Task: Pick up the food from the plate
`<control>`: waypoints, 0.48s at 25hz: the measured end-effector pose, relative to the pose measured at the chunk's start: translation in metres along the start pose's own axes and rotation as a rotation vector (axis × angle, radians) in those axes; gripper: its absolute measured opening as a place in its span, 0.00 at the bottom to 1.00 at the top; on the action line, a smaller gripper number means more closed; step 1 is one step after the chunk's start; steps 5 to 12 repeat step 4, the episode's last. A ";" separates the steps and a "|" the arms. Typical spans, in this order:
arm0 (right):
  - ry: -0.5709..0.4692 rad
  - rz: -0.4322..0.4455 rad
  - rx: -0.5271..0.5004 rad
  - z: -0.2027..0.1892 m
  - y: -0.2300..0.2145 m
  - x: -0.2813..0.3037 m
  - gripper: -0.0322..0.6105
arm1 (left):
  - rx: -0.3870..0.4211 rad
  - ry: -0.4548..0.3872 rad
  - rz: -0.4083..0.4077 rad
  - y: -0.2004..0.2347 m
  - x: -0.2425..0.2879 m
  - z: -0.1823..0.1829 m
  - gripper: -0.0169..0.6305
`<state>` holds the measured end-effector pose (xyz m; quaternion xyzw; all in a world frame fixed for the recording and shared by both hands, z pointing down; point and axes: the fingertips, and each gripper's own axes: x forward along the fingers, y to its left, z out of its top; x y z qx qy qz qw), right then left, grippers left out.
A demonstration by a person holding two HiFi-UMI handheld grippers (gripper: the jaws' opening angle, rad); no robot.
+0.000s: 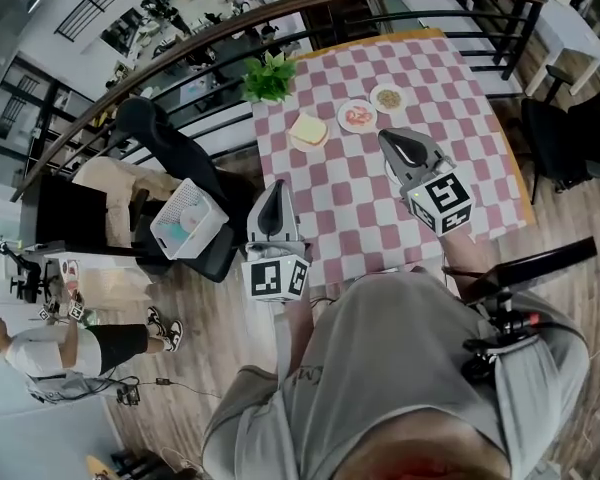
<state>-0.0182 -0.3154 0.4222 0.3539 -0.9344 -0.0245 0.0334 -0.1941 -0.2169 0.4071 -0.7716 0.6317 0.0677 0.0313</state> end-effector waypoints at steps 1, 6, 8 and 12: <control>-0.001 0.007 -0.003 0.000 0.001 0.002 0.07 | -0.011 -0.005 0.007 0.001 -0.001 0.000 0.04; -0.013 0.044 -0.023 0.006 0.006 0.014 0.07 | -0.015 -0.015 0.043 0.008 -0.005 0.003 0.04; -0.013 0.044 -0.023 0.006 0.006 0.014 0.07 | -0.015 -0.015 0.043 0.008 -0.005 0.003 0.04; -0.013 0.044 -0.023 0.006 0.006 0.014 0.07 | -0.015 -0.015 0.043 0.008 -0.005 0.003 0.04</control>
